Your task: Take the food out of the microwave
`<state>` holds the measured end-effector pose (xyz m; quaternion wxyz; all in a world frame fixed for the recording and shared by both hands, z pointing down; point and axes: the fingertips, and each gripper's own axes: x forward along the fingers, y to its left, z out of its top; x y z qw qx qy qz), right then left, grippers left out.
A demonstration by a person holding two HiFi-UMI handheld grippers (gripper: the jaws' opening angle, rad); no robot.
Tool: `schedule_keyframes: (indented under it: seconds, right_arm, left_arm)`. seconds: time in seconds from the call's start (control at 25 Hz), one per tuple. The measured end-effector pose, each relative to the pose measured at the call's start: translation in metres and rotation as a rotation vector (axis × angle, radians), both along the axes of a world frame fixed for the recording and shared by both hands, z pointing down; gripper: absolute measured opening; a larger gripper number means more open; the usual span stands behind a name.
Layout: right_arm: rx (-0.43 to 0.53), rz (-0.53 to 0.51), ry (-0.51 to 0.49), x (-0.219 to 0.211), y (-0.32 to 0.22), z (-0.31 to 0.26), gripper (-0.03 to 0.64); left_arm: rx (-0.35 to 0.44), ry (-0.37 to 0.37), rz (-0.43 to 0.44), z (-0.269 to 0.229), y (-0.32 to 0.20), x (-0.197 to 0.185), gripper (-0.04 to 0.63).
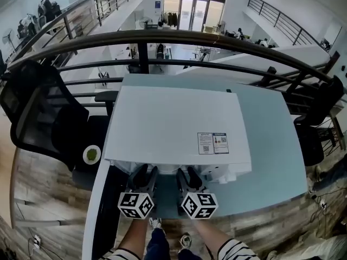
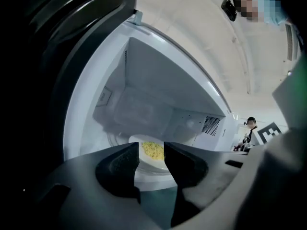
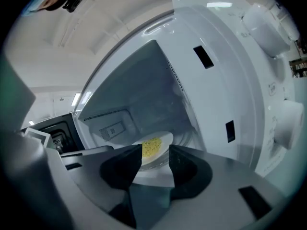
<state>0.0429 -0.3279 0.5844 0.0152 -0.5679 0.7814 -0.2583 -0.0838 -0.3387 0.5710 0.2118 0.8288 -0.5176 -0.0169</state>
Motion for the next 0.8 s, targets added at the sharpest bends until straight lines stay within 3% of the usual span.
schedule_keyframes:
  seconds: [0.52, 0.8]
  right_arm:
    - [-0.019, 0.053, 0.023, -0.005, -0.028, 0.010, 0.184]
    - [-0.036, 0.022, 0.054, -0.010, -0.033, 0.015, 0.183]
  left_arm:
    - [-0.077, -0.048, 0.029, 0.013, -0.025, 0.005, 0.143]
    - [-0.126, -0.040, 0.034, 0.023, -0.025, 0.006, 0.143]
